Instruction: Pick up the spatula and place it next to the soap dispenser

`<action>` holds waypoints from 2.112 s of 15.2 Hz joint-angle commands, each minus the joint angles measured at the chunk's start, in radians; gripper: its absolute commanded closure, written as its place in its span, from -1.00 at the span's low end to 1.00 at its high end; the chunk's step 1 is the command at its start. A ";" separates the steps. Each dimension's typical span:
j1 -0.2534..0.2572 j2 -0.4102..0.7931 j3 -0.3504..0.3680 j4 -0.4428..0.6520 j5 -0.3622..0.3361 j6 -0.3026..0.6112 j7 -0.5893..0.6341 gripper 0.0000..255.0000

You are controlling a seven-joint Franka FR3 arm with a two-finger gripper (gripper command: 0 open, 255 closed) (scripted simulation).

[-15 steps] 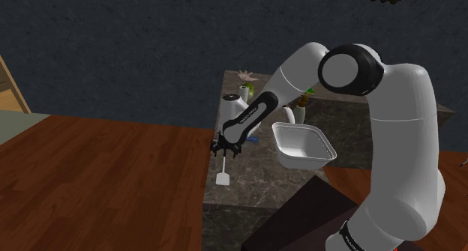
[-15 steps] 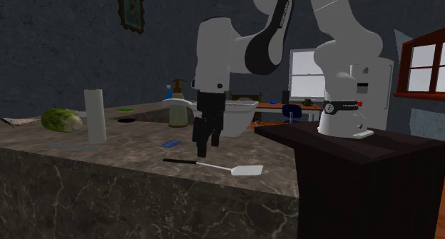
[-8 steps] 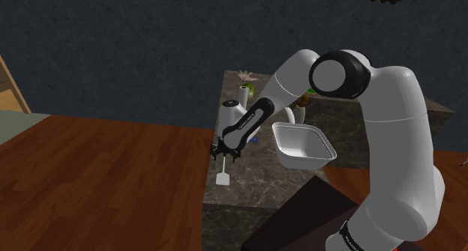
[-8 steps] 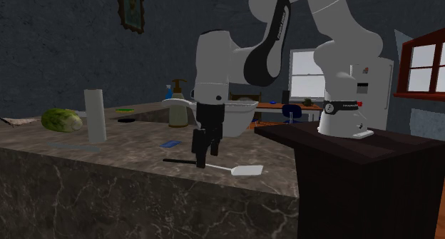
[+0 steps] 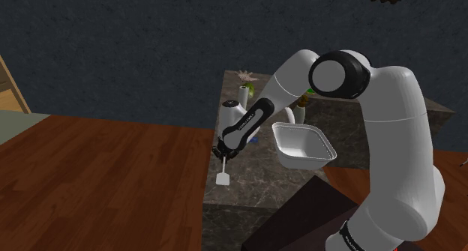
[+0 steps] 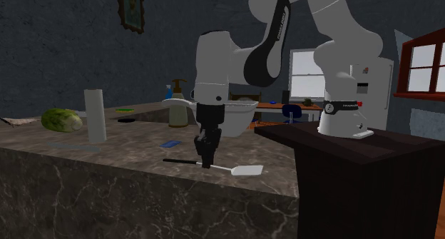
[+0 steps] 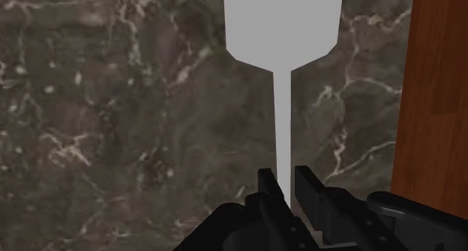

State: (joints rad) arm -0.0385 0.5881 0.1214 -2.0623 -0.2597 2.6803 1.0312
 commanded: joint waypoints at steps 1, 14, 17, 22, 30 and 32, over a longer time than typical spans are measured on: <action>0.000 0.000 0.000 0.000 0.000 0.000 0.000 1.00; -0.017 -0.083 0.023 -0.019 0.024 -0.064 -0.021 1.00; -0.024 -0.118 0.032 -0.024 0.035 -0.093 -0.030 1.00; -0.034 -0.172 0.046 -0.028 0.055 -0.143 -0.046 1.00; -0.046 -0.254 0.064 -0.023 0.087 -0.228 -0.071 1.00; -0.049 -0.273 0.068 -0.020 0.095 -0.250 -0.078 1.00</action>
State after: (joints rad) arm -0.0847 0.3282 0.1873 -2.0815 -0.1695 2.4430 0.9586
